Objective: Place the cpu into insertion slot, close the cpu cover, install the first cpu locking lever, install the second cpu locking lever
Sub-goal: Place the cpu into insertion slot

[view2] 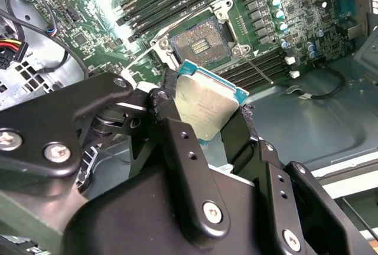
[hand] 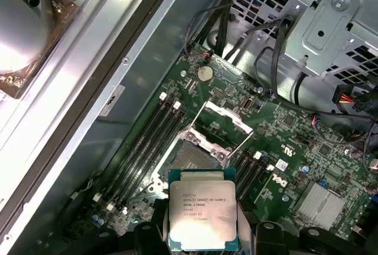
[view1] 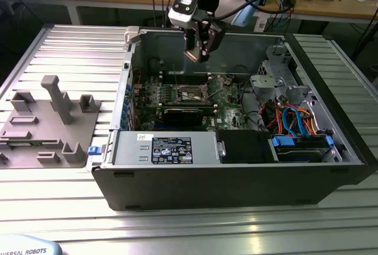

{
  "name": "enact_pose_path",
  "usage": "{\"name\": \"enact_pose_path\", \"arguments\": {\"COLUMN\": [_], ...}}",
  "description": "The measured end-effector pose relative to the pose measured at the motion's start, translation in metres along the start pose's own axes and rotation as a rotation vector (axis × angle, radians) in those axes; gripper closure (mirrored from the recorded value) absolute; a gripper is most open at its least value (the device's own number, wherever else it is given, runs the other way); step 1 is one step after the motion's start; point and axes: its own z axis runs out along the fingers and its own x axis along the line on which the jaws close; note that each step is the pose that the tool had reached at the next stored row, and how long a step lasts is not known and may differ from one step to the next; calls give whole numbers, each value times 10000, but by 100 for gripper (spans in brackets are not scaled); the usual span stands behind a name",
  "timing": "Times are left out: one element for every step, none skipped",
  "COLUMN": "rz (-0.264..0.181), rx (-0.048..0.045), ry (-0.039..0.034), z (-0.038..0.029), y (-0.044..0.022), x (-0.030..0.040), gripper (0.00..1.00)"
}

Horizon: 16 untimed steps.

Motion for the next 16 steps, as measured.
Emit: {"name": "enact_pose_path", "arguments": {"rz": [46, 96, 123, 153, 184, 209, 252, 280, 306, 349, 387, 413, 444, 475, 504, 534], "rx": [0, 0, -1, -1, -1, -1, -1, -1, -1, -2, -2, -2, -3, -3, -3, -3], "ry": [-3, -6, -7, -9, -11, -12, -14, -16, -18, -20, -22, -24, -26, -27, -29, -30], "z": [0, 0, 0, 0, 1, 0, 1, 1, 1, 1, 1, 1, 1, 1, 1, 2], "y": [0, 0, 0, 0, 0, 0, 0, 0, 0, 0, 0, 0, 0, 0, 0, 0], "x": [0, 0, 0, 0, 0, 0, 0, 0, 0, 0, 0, 0, 0, 0, 0, 0], "gripper": [46, 46, 46, 46, 46, 46, 46, 46, 46, 46, 46, 46, 46, 46, 46, 46]}}
